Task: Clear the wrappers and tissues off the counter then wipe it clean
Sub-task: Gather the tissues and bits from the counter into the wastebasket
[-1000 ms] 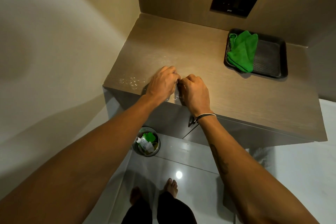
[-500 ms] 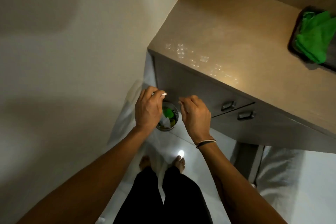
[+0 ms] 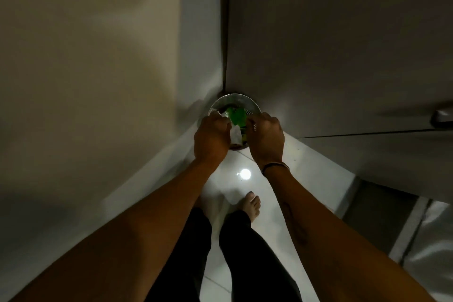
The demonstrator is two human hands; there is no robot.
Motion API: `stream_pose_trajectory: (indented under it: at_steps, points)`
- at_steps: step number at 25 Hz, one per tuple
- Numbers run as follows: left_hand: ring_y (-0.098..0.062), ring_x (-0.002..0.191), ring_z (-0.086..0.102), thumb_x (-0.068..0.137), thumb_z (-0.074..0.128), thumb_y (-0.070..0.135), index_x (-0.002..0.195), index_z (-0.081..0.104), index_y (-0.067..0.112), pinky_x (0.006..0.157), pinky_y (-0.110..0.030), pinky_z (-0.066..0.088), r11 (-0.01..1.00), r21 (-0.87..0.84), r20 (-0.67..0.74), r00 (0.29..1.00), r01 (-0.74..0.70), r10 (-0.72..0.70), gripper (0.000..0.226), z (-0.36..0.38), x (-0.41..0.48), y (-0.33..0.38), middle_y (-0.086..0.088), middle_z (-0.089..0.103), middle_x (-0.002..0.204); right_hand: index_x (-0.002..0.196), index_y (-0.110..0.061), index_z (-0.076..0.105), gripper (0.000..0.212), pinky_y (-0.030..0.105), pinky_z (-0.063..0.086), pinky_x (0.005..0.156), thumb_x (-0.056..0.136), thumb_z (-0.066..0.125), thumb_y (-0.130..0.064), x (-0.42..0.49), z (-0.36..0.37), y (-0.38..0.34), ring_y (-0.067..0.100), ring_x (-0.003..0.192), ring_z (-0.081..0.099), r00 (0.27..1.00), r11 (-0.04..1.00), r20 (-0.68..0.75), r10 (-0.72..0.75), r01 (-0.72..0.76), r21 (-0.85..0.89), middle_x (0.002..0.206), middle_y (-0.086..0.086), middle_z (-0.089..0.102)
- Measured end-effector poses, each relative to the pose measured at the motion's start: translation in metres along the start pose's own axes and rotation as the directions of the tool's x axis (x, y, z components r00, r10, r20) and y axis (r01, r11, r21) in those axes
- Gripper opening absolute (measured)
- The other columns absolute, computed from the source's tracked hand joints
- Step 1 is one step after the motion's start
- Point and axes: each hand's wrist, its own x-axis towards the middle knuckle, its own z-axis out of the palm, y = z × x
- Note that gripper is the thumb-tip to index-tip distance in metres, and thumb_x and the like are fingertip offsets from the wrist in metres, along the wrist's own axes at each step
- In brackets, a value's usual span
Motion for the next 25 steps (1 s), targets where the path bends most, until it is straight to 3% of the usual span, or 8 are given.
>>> stream_pose_trajectory:
  at_steps: [3, 6, 8, 11, 16, 20, 23, 25]
  points:
    - [-0.037, 0.125, 0.06, 0.104, 0.055, 0.031, 0.134, 0.066, 0.014, 0.094, -0.048, 0.058, 0.999, 0.05, 0.049, 0.999, 0.014, -0.016, 0.036, 0.027, 0.014, -0.01, -0.015, 0.064, 0.138, 0.124, -0.007, 0.072, 0.027, 0.05, 0.06, 0.093, 0.103, 0.062, -0.021, 0.008, 0.024, 0.012, 0.039, 0.11, 0.067, 1.0, 1.0, 0.026, 0.0, 0.0, 0.01, 0.119, 0.02, 0.074]
    - [-0.035, 0.12, 0.063, 0.101, 0.061, 0.023, 0.131, 0.068, 0.015, 0.092, -0.045, 0.059, 0.995, 0.081, 0.043, 0.998, -0.056, 0.052, 0.032, 0.009, -0.012, -0.02, -0.013, 0.067, 0.136, 0.132, -0.01, 0.069, 0.031, 0.046, 0.058, 0.1, 0.105, 0.06, -0.024, -0.021, 0.01, 0.017, 0.035, 0.116, 0.067, 0.997, 0.996, 0.029, 0.075, -0.076, 0.042, 0.126, 0.016, 0.073]
    - [-0.034, 0.12, 0.064, 0.102, 0.062, 0.022, 0.133, 0.068, 0.013, 0.092, -0.044, 0.06, 0.985, 0.104, 0.044, 0.99, -0.138, 0.134, 0.033, -0.023, -0.039, -0.016, -0.013, 0.068, 0.139, 0.139, -0.012, 0.065, 0.039, 0.046, 0.052, 0.11, 0.104, 0.062, -0.03, -0.049, -0.022, 0.012, 0.035, 0.132, 0.061, 0.996, 0.995, 0.052, 0.07, -0.074, 0.065, 0.138, 0.014, 0.069]
    - [-0.037, 0.139, 0.055, 0.104, 0.056, 0.027, 0.144, 0.06, 0.006, 0.106, -0.049, 0.056, 0.962, 0.111, 0.016, 0.968, -0.25, 0.25, 0.046, -0.074, -0.079, -0.001, -0.018, 0.059, 0.151, 0.151, -0.017, 0.055, 0.052, 0.051, 0.04, 0.124, 0.106, 0.057, -0.042, -0.084, -0.079, -0.002, 0.032, 0.153, 0.043, 0.998, 1.0, 0.058, -0.018, 0.018, -0.011, 0.158, 0.009, 0.055]
    - [-0.038, 0.157, 0.031, 0.107, 0.052, 0.036, 0.156, 0.046, 0.005, 0.123, -0.056, 0.039, 0.888, 0.18, -0.057, 0.897, -0.422, 0.438, 0.059, -0.181, -0.131, 0.068, -0.019, 0.037, 0.168, 0.156, -0.016, 0.047, 0.058, 0.049, 0.035, 0.127, 0.108, 0.052, -0.048, -0.126, -0.205, -0.045, 0.031, 0.158, 0.034, 0.971, 0.992, -0.21, -0.114, 0.1, -0.077, 0.164, 0.011, 0.045]
    - [-0.033, 0.163, 0.014, 0.11, 0.041, 0.041, 0.163, 0.033, 0.012, 0.13, -0.054, 0.025, 0.832, 0.205, -0.183, 0.815, -0.515, 0.55, 0.061, -0.253, -0.138, 0.135, -0.015, 0.021, 0.175, 0.155, -0.015, 0.048, 0.054, 0.038, 0.028, 0.13, 0.109, 0.055, -0.042, -0.141, -0.299, -0.066, 0.029, 0.161, 0.029, 0.844, 0.98, -0.499, -0.197, 0.17, -0.1, 0.166, 0.011, 0.042]
    - [-0.033, 0.164, 0.009, 0.111, 0.038, 0.044, 0.166, 0.023, 0.008, 0.132, -0.054, 0.017, 0.758, 0.21, -0.269, 0.709, -0.618, 0.652, 0.067, -0.3, -0.114, 0.201, -0.016, 0.017, 0.176, 0.156, -0.014, 0.047, 0.054, 0.042, 0.03, 0.13, 0.109, 0.054, -0.039, -0.128, -0.378, -0.059, 0.03, 0.162, 0.026, 0.731, 0.977, -0.649, -0.211, 0.166, -0.13, 0.167, 0.014, 0.04]
    - [-0.033, 0.164, 0.012, 0.11, 0.039, 0.047, 0.165, 0.024, 0.007, 0.133, -0.052, 0.016, 0.702, 0.232, -0.296, 0.638, -0.674, 0.71, 0.07, -0.325, -0.087, 0.25, -0.017, 0.019, 0.175, 0.158, -0.013, 0.044, 0.054, 0.044, 0.03, 0.13, 0.11, 0.051, -0.037, -0.107, -0.431, -0.036, 0.031, 0.163, 0.023, 0.701, 0.979, -0.685, -0.198, 0.112, -0.169, 0.17, 0.015, 0.035]
